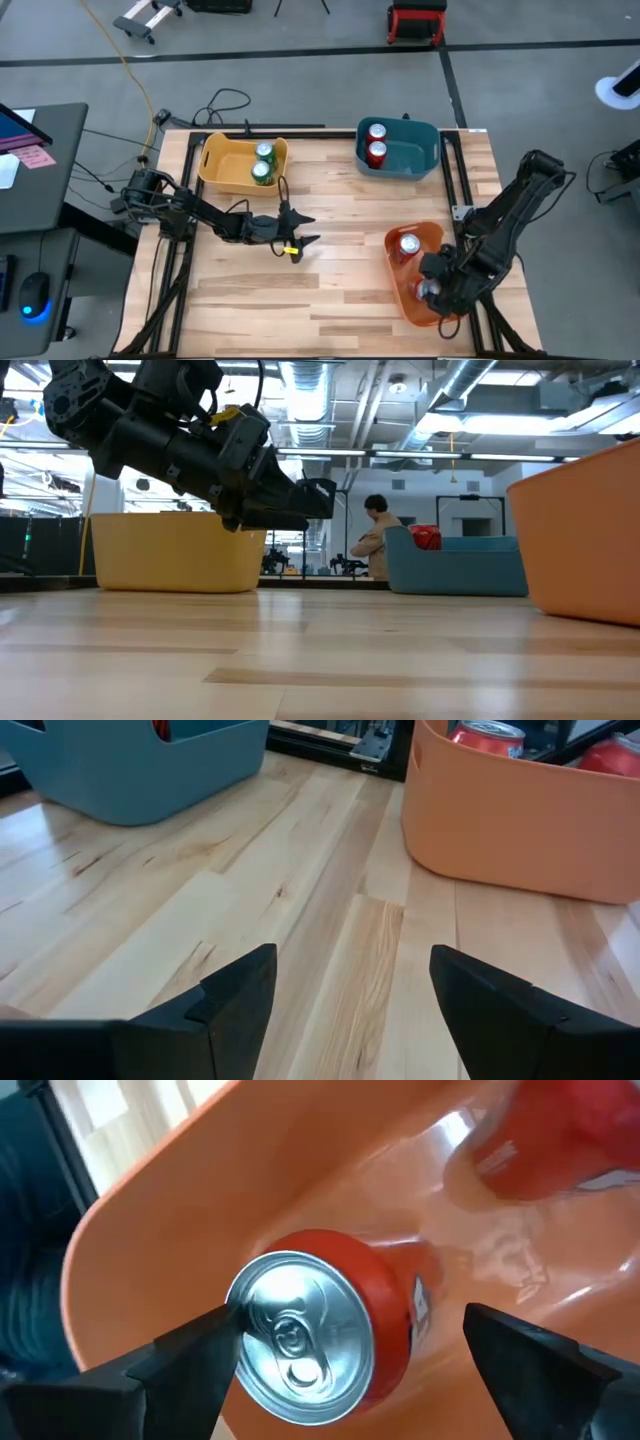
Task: Sort soda cans
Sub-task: Put the red soda can into the orange bin
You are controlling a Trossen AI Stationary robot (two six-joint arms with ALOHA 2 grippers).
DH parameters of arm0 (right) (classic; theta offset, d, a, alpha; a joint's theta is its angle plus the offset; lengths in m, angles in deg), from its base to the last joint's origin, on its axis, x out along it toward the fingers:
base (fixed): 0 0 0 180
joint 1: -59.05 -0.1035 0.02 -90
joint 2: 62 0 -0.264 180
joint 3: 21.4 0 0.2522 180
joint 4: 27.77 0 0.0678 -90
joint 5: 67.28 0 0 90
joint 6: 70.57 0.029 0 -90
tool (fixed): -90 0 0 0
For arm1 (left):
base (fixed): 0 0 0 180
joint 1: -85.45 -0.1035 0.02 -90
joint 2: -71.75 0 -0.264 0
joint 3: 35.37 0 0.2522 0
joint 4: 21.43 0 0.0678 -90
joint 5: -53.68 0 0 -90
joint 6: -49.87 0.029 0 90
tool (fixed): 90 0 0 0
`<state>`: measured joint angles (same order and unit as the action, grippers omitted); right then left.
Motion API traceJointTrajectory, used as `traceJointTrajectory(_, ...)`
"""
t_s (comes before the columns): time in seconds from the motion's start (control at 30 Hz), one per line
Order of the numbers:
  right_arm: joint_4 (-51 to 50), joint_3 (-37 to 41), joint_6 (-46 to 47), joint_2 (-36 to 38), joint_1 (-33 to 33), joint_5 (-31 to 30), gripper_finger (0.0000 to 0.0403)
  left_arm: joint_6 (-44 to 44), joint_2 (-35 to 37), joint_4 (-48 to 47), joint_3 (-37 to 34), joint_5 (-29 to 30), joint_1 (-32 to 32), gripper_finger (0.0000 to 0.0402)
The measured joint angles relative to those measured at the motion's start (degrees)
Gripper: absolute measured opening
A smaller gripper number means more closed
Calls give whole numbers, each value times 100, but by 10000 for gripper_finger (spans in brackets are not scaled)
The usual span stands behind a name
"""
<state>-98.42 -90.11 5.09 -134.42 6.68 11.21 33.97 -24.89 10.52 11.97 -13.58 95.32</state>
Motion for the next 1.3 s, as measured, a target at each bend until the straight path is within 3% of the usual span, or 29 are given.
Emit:
traceJointTrajectory(0.5, -570, -56, -86, 109, 272, 14, 400, 0, 0, 2, 0, 7, 0, 261)
traceJointTrajectory(0.87, -620, -265, -60, 610, 238, -28, 400, 0, 0, -14, 0, 7, 0, 261)
traceJointTrajectory(1.3, -299, -253, -72, -214, 29, 120, 400, -146, 2, -262, 0, -36, 0, 261)
